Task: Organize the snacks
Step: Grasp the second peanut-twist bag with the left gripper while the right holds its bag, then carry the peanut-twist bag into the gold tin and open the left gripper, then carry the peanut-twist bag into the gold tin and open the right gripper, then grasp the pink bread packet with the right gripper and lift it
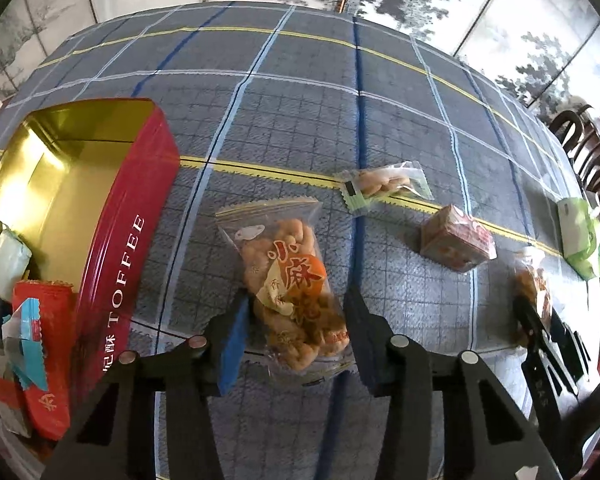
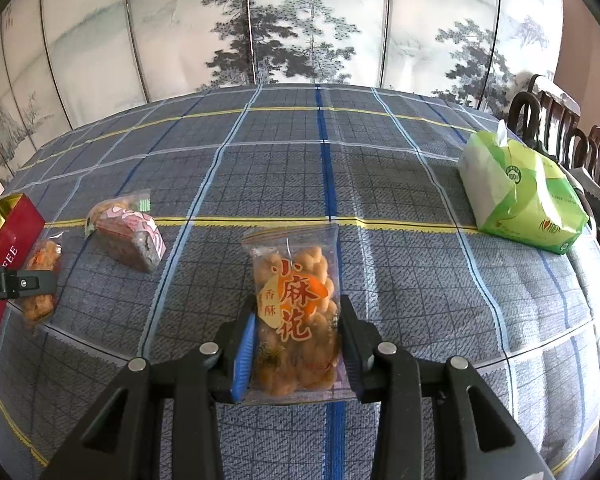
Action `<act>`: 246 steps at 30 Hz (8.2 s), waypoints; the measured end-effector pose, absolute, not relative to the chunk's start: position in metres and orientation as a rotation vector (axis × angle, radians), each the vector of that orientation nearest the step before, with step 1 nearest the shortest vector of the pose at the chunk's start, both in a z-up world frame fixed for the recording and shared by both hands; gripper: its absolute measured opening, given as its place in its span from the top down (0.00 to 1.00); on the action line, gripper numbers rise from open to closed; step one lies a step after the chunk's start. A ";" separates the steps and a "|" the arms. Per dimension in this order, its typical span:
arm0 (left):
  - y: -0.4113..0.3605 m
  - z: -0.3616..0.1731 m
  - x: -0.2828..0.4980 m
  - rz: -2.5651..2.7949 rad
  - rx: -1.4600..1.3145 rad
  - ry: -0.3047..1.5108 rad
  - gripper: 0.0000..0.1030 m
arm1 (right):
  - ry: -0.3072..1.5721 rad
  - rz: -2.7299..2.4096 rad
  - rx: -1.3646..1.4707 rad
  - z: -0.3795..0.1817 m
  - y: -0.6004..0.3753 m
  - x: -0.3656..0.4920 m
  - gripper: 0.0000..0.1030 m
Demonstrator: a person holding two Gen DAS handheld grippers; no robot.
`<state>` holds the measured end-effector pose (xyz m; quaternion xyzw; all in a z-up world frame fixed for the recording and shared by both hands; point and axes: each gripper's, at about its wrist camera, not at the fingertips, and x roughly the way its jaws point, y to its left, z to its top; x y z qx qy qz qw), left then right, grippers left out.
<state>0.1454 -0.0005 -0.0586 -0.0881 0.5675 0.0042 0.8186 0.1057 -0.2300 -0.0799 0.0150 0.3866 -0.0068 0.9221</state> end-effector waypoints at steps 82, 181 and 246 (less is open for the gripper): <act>0.177 -0.003 0.048 0.102 0.000 1.141 0.64 | 0.800 -0.020 0.017 -0.076 -0.228 0.104 0.63; 0.239 0.025 -0.021 0.300 -0.196 0.980 0.07 | 0.767 0.502 -0.067 0.008 0.020 0.035 0.64; 0.215 0.024 -0.020 0.265 -0.124 1.005 0.07 | 0.802 0.511 -0.107 0.001 0.022 0.065 0.48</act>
